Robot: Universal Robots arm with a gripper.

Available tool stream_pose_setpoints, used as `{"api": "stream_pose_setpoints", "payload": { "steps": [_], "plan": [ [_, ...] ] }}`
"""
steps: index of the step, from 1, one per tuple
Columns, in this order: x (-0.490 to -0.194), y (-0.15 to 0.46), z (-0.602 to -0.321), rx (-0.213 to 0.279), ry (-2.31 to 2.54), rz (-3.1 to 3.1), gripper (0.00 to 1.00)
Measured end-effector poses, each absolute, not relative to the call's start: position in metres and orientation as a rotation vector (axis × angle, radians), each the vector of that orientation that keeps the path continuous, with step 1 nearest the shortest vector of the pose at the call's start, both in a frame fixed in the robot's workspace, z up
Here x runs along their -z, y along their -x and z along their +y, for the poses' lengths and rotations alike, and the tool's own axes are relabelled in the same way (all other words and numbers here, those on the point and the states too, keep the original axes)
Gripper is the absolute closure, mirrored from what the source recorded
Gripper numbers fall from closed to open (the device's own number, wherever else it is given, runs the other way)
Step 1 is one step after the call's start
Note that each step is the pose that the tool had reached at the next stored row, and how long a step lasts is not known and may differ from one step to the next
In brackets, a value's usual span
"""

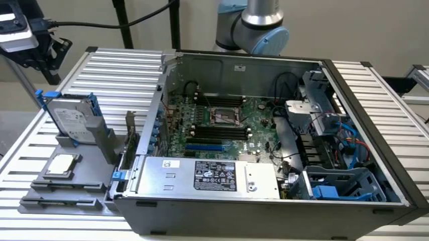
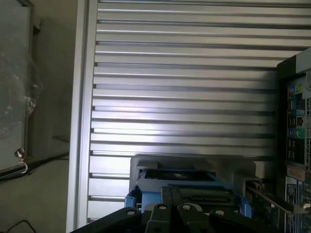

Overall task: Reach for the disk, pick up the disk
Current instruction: 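Pick up the disk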

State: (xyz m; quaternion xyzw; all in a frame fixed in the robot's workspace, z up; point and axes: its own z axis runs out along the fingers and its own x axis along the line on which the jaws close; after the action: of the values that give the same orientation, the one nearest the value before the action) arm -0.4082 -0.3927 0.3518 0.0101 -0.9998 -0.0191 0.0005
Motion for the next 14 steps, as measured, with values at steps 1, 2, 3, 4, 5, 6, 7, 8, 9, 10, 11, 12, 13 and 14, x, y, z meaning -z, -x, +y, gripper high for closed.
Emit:
{"api": "stream_pose_setpoints", "payload": {
  "steps": [1,2,3,4,5,6,7,8,9,10,11,12,13,14],
  "plan": [
    [-0.352,0.409,-0.394,0.06,-0.032,-3.14,0.89],
    [-0.352,0.41,-0.395,0.06,-0.032,-3.14,0.89],
    [-0.352,0.411,-0.397,0.06,-0.032,-3.14,0.89],
    [-0.352,0.411,-0.399,0.06,-0.032,-3.14,0.89],
    [-0.352,0.411,-0.4,0.06,-0.032,-3.14,0.89],
    [-0.352,0.411,-0.402,0.06,-0.032,-3.14,0.89],
    [-0.352,0.411,-0.404,0.06,-0.032,-3.14,0.89],
    [-0.352,0.411,-0.405,0.06,-0.032,-3.14,0.89],
    [-0.352,0.411,-0.405,0.06,-0.032,-3.14,0.89],
    [-0.352,0.411,-0.405,0.06,-0.031,-3.14,0.89],
    [-0.352,0.411,-0.405,0.06,-0.037,-3.14,0.89],
    [-0.352,0.411,-0.405,0.06,-0.062,-3.139,0.89],
    [-0.352,0.411,-0.405,0.06,-0.09,-3.138,0.89],
    [-0.352,0.411,-0.405,0.06,-0.119,-3.137,0.89]
  ]
}}
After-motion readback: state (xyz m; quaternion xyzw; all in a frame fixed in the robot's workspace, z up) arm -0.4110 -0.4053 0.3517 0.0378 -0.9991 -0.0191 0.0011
